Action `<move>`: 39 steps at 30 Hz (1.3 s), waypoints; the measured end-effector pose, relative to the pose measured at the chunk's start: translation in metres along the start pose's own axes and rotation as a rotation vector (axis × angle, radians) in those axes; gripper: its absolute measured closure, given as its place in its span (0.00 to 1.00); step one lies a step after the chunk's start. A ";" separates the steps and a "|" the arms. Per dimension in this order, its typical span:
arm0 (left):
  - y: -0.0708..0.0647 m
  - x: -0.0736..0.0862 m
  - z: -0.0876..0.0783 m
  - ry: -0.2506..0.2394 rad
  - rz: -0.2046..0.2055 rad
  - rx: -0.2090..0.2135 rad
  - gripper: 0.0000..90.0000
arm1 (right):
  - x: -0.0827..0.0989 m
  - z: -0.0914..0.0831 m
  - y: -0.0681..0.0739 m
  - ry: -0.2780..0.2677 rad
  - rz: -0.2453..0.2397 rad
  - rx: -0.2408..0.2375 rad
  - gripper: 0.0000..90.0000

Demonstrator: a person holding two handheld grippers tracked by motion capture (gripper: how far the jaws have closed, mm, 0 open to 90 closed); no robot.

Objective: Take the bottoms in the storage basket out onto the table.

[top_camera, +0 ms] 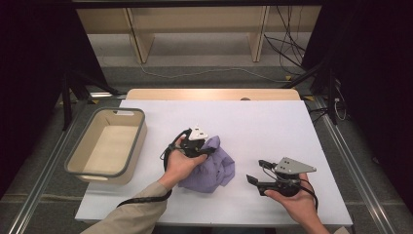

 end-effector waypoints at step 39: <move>0.002 0.009 0.025 0.149 0.039 -0.027 0.80 | 0.001 0.001 0.000 0.013 0.002 -0.005 0.33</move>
Point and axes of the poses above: each handheld gripper's, and its own axes: z roughly forward along the jaws, x roughly out of its underside, y roughly to its left, the point moved 3 cm from there along z, roughly forward along the jaws, and after that the axes turned 8 degrees about -z, right-handed, at the moved point
